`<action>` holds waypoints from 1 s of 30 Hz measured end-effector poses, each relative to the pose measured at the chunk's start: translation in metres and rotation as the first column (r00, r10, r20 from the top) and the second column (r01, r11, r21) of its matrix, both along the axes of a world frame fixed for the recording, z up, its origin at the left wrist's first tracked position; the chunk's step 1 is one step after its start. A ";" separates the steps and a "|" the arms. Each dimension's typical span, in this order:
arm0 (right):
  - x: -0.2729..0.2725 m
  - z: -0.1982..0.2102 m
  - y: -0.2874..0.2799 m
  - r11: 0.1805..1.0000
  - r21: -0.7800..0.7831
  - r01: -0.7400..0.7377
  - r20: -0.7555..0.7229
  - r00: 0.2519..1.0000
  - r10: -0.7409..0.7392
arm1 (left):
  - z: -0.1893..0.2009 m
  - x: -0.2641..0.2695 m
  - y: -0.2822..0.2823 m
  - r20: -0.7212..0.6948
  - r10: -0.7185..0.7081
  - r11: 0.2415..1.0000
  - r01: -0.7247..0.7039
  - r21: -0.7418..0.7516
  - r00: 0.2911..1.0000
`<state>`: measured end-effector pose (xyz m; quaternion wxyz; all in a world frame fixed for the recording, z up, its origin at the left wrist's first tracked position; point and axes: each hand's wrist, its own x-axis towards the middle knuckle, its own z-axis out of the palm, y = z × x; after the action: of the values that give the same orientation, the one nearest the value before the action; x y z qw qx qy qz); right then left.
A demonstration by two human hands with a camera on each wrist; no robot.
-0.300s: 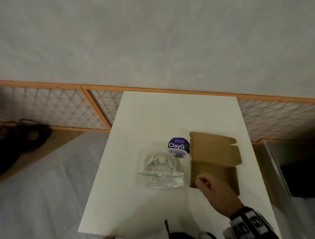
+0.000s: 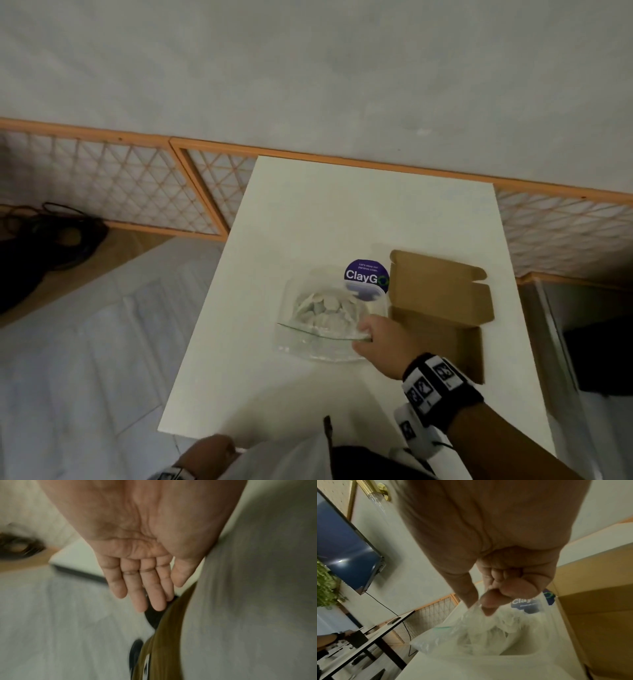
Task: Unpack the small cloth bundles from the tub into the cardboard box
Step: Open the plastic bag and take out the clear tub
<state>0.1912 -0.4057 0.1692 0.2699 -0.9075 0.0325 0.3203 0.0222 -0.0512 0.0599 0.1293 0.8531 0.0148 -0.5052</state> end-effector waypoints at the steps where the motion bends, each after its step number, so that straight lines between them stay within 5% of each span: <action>1: 0.001 -0.003 0.002 1.000 -0.009 -0.014 0.036 0.999 0.015 | 0.023 0.016 -0.010 0.074 0.025 1.000 -0.024 -0.006 0.997; 5: -0.002 0.010 0.005 0.997 0.065 -0.029 0.180 0.984 0.016 | 0.083 0.071 -0.034 0.387 0.064 0.996 -0.033 -0.086 0.920; 8: -0.004 0.029 0.003 0.988 0.144 -0.062 0.292 0.956 0.017 | 0.116 0.107 -0.055 0.616 0.209 0.957 -0.028 -0.290 0.760; 12: -0.005 0.046 0.002 0.972 0.174 -0.155 0.418 0.906 0.069 | 0.139 0.153 -0.095 0.813 0.210 0.903 0.212 -0.375 0.543; 15: -0.008 0.047 0.001 0.962 0.169 -0.216 0.486 0.867 0.110 | 0.148 0.175 -0.118 0.880 0.058 0.885 0.384 -0.264 0.471; 19: -0.009 0.060 -0.001 0.941 0.246 -0.231 0.613 0.789 0.034 | 0.156 0.186 -0.135 0.825 -0.002 0.832 0.458 -0.312 0.565; 25: -0.022 0.130 -0.011 0.855 0.446 -0.264 0.656 0.746 -0.112 | 0.224 0.167 -0.134 0.779 0.230 0.781 0.367 -0.505 0.584; 30: -0.038 0.152 -0.029 0.772 0.572 -0.277 0.554 0.825 -0.114 | 0.259 0.143 -0.138 0.512 0.332 0.652 0.199 -0.731 0.792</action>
<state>0.1531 -0.4343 0.3216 0.5398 -0.8169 -0.1983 0.0445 0.1651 -0.1890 0.3188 0.4886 0.8333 -0.2052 -0.1577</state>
